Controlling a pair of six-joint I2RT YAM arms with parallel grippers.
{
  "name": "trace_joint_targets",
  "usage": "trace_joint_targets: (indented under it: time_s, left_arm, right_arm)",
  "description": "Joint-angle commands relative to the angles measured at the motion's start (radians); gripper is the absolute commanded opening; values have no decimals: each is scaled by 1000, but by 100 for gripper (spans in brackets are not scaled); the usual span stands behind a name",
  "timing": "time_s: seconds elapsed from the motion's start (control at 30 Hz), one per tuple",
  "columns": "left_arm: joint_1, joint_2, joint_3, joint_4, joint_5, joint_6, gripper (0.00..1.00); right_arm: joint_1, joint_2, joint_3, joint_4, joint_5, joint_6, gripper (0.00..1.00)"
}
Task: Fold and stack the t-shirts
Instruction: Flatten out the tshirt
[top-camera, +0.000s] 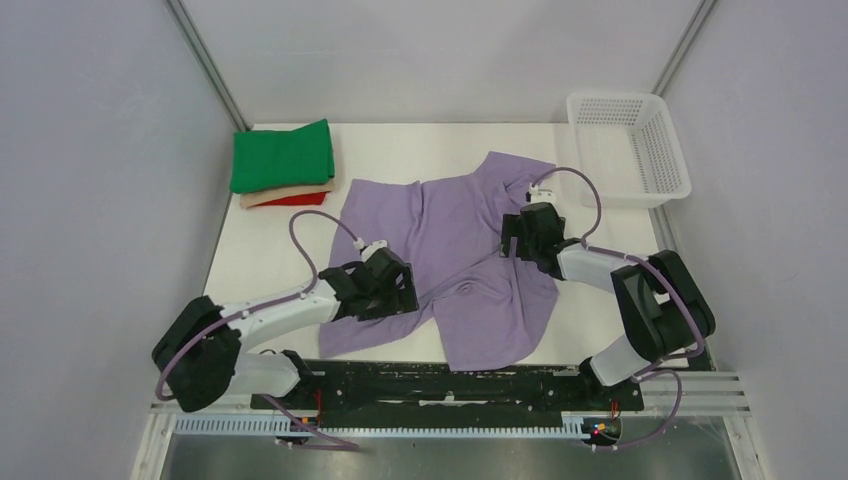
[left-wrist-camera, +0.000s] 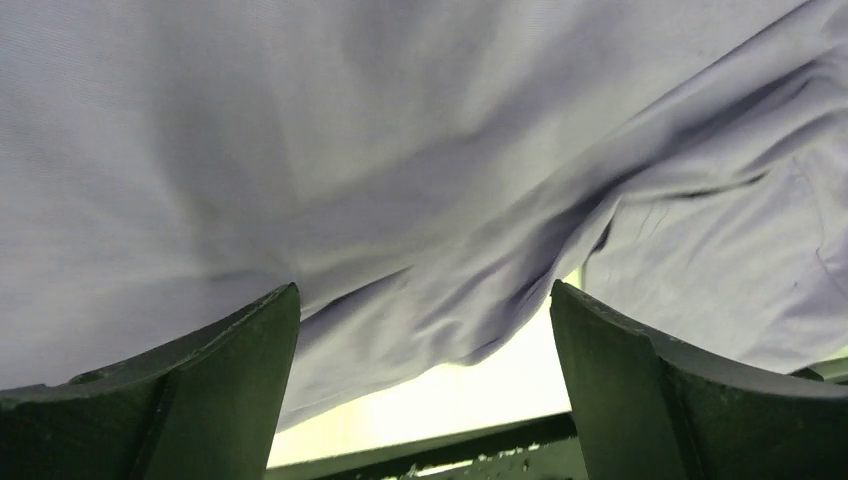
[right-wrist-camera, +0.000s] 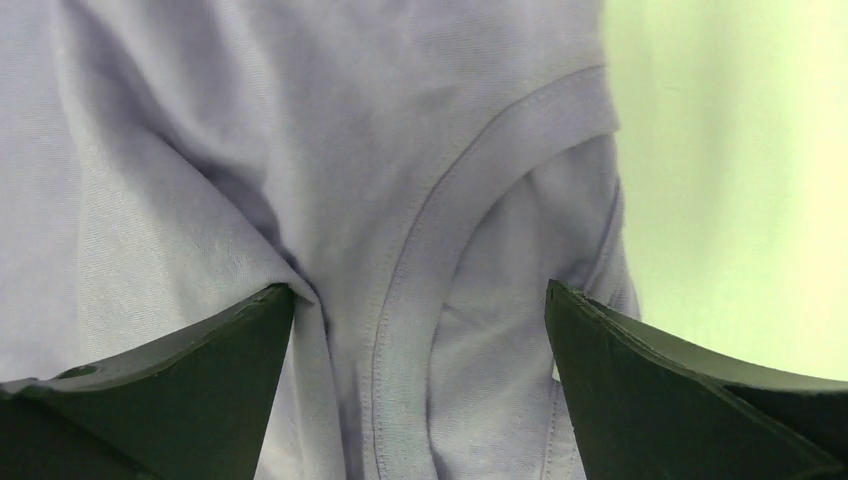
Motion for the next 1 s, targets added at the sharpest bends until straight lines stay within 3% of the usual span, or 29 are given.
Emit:
trace_joint_targets:
  time_s: [0.0,0.17,0.4,0.67,0.97]
  left_arm:
    - [-12,-112,23,-95,-91,-53,100]
    - [46,-63,232,-164,-236,64,100]
    - [229,115,365,-75,-126,124,100]
    - [359,391,483,7,-85,164,100]
    - [497,709,713,-56,24,191,100]
  right_arm:
    - [-40,-54,28,-83,126,-20,98]
    - [-50,-147,48,-119,81,-94,98]
    - [-51,-158,162,-94,-47,-146,98]
    - [-82,114,431,-66,-107,-160,98]
    - [-153,413,679,-41,-239,-149,98]
